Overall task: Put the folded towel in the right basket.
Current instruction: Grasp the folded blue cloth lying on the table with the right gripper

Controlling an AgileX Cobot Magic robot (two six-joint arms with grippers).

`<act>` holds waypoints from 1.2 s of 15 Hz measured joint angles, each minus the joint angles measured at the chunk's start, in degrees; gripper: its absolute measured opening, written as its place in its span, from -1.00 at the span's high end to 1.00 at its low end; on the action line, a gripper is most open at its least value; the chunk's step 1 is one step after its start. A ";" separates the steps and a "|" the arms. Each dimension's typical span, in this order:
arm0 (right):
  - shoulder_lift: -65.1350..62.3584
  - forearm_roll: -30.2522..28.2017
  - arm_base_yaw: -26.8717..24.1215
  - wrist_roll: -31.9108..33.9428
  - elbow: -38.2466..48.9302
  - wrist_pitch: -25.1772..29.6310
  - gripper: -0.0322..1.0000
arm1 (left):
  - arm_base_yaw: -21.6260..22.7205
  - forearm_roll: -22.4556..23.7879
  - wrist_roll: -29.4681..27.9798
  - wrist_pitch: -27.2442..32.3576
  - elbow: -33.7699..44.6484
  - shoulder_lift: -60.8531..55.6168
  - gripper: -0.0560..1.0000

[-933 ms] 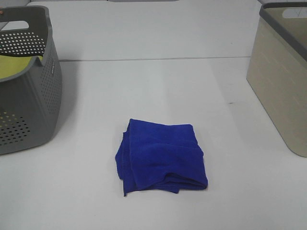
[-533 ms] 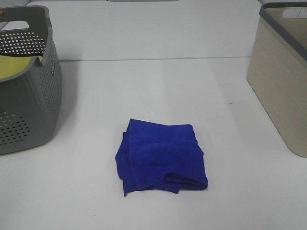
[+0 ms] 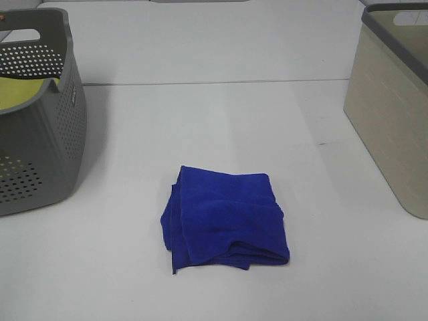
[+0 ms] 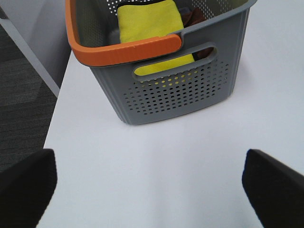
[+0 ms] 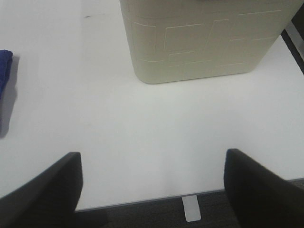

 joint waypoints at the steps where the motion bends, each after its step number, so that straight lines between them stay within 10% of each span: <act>1: 0.00 0.00 0.00 0.00 0.00 0.00 -0.60 | 0.00 0.00 0.00 0.00 0.00 0.00 -0.98; 18: 0.00 0.00 0.00 0.00 0.00 0.00 -0.60 | 0.00 0.00 0.00 0.00 0.00 0.00 -0.98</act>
